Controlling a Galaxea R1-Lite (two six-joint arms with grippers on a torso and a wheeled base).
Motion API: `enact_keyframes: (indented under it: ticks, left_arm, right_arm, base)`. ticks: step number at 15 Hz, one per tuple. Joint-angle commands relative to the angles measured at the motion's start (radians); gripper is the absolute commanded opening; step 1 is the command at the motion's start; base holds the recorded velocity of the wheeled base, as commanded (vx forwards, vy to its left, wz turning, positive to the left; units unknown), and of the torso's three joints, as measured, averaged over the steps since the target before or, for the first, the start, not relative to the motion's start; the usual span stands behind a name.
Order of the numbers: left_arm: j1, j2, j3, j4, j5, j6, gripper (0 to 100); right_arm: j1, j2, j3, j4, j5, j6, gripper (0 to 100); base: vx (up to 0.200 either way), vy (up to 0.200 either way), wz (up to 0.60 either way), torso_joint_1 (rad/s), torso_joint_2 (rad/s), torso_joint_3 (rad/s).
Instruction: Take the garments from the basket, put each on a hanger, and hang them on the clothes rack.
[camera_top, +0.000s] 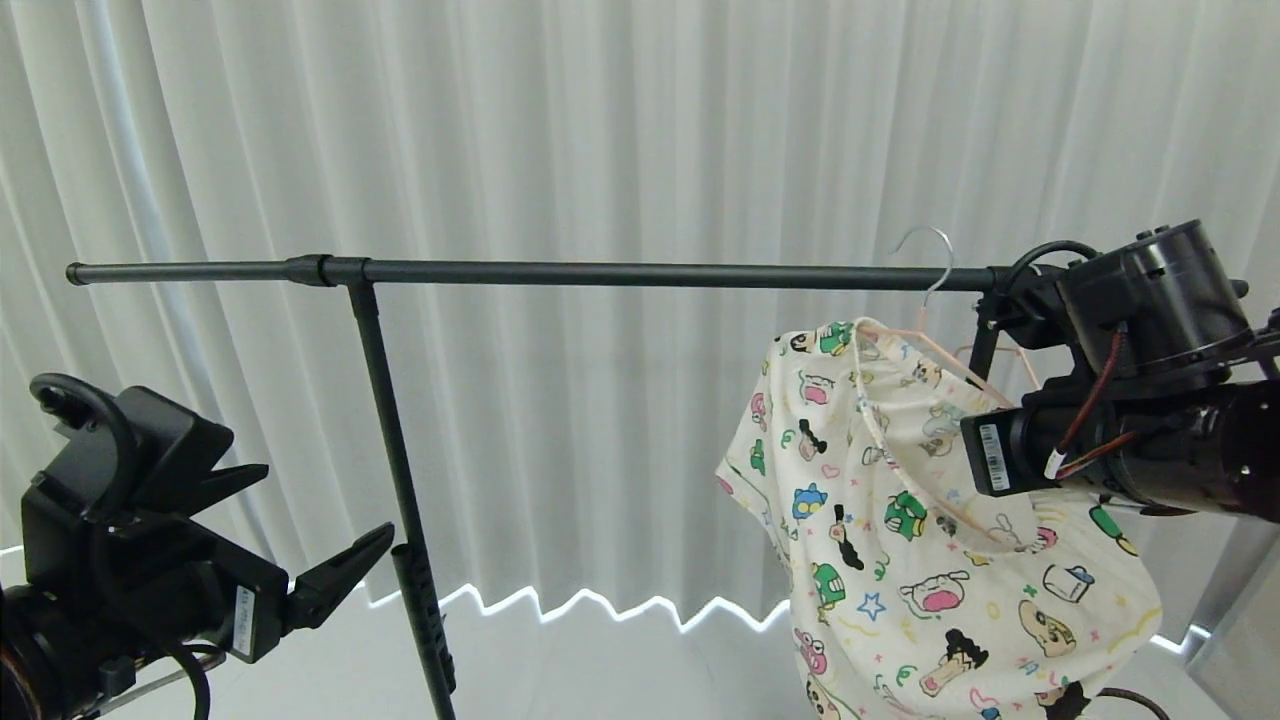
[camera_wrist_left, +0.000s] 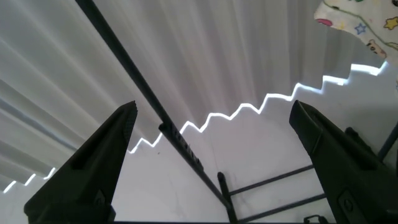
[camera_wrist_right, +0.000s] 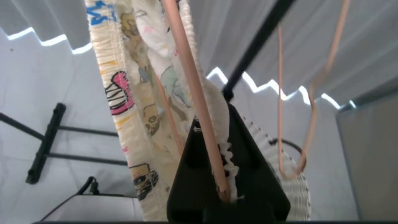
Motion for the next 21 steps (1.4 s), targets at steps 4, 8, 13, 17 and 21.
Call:
enact_keyframes:
  ticks: [4,8,13,17,21]
  left_arm:
    - [-0.002,-0.013,0.008,-0.001,-0.001,0.002,100]
    - [-0.03,-0.016,0.008,-0.001,0.001,0.0,100]
    - [-0.033,-0.048,0.015,-0.002,-0.001,0.0,100]
    - [-0.053,-0.096,0.051,-0.002,0.001,0.002,100]
    - [-0.054,-0.103,0.055,-0.002,0.001,0.0,100]
  right_arm:
    - [0.007,0.053,-0.048,0.001,0.0,0.0,0]
    - [0.001,0.099,-0.079,0.001,0.001,0.0,0]
    - [-0.047,0.225,-0.18,0.008,0.0,-0.002,0]
    - [-0.047,0.261,-0.181,0.008,-0.002,-0.002,0]
    - [-0.047,0.263,-0.184,0.008,-0.002,-0.002,0]
  base:
    - [0.1,0.0,0.0,0.001,0.0,0.0]
    - [0.0,0.0,0.0,0.0,0.0,0.0]
    - [0.0,0.0,0.0,0.0,0.0,0.0]
    - [0.0,0.0,0.0,0.0,0.0,0.0]
    - [0.0,0.0,0.0,0.0,0.0,0.0]
